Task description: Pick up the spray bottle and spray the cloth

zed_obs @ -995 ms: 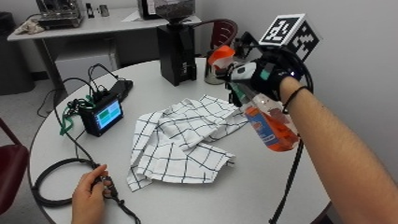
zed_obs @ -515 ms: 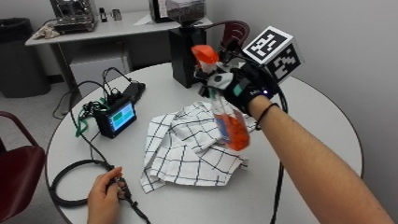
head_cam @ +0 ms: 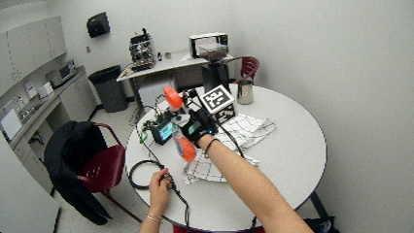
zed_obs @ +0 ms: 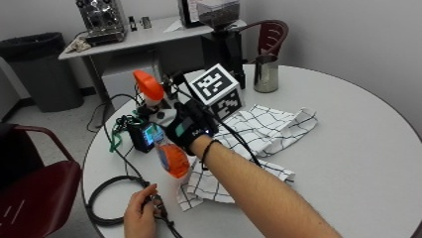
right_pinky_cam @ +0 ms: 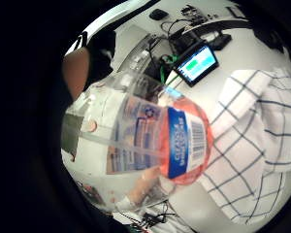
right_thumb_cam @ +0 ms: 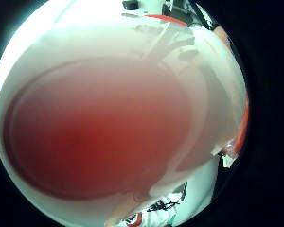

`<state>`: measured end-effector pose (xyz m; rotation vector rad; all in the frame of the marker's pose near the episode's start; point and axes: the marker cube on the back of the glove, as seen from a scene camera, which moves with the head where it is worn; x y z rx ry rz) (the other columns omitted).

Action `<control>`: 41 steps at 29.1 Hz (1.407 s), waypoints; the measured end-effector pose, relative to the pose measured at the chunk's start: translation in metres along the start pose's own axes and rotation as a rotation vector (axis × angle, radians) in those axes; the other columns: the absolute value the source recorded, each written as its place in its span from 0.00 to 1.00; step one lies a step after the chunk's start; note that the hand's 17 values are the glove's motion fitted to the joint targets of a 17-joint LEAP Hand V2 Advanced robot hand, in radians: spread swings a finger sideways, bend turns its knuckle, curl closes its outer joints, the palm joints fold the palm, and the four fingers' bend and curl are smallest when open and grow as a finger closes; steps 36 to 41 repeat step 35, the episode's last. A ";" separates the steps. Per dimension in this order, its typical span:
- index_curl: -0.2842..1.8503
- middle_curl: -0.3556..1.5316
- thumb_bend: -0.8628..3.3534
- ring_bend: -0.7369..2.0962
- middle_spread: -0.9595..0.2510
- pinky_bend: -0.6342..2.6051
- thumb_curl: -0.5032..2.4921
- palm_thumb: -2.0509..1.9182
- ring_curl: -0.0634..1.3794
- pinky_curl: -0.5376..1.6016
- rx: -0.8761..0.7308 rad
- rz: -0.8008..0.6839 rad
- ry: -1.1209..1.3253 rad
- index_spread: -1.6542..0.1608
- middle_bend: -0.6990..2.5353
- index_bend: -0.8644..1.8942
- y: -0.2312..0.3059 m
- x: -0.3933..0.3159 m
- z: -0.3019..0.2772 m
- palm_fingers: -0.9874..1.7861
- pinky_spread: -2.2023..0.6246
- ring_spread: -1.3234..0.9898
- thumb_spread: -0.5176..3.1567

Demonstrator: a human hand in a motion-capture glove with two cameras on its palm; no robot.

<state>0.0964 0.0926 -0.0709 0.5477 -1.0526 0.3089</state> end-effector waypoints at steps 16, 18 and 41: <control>0.35 0.41 0.20 0.38 0.68 0.23 0.27 0.67 0.30 0.34 -0.008 0.045 0.000 0.77 0.36 0.37 -0.004 0.055 0.039 0.72 0.83 0.51 0.41; 0.35 0.42 0.20 0.38 0.68 0.23 0.27 0.68 0.29 0.34 -0.017 0.040 0.003 0.77 0.37 0.38 -0.004 0.056 0.037 0.71 0.83 0.51 0.41; 0.29 0.41 0.20 0.37 0.71 0.25 0.27 0.67 0.29 0.37 -0.031 0.179 0.486 0.76 0.34 0.36 0.074 0.106 -0.144 0.64 0.84 0.54 0.41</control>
